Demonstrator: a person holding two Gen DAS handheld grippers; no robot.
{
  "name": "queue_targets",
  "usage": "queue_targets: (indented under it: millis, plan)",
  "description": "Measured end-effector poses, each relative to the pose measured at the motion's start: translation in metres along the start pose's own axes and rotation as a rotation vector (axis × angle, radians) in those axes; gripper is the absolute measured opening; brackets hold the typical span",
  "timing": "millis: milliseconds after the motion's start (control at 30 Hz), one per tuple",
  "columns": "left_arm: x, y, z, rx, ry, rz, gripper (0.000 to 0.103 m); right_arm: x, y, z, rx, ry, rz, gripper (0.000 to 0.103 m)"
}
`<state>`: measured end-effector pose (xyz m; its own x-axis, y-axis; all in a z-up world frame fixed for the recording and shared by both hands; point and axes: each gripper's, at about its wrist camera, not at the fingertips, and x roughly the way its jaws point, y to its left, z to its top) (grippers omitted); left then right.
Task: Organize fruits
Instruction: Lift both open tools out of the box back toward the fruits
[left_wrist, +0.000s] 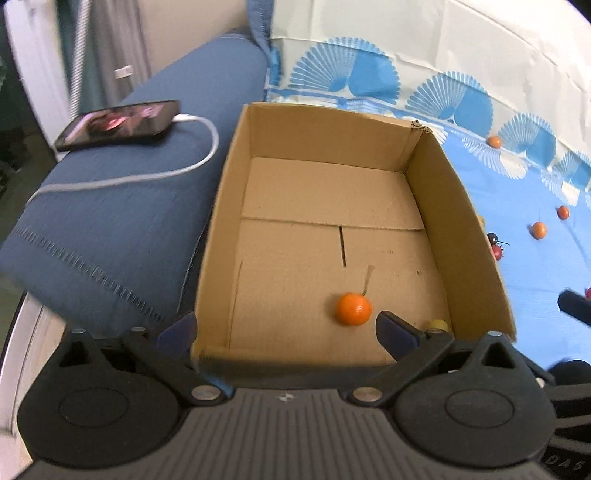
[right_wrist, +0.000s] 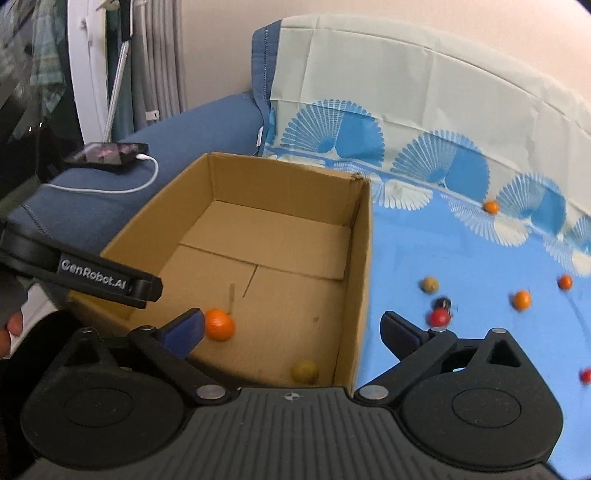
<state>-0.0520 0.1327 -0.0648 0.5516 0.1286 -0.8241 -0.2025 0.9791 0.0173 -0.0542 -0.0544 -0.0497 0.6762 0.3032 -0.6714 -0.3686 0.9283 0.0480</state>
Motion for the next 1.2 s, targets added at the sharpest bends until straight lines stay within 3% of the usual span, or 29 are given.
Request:
queue_targets:
  millis: [133,500,1200]
  plan:
    - [-0.023,0.002,-0.017,-0.009,-0.067,0.031,0.103,-0.026,-0.001,-0.009,0.044,-0.040,0.005,0.102]
    - [-0.070,-0.018,-0.036,0.020,-0.143,0.010,0.103,-0.072,0.007,-0.021,0.018,-0.132,-0.005,0.102]
    - [-0.101,-0.029,-0.050,0.067,-0.211,0.021,0.103,-0.100,0.010,-0.028,0.014,-0.196,-0.015,0.102]
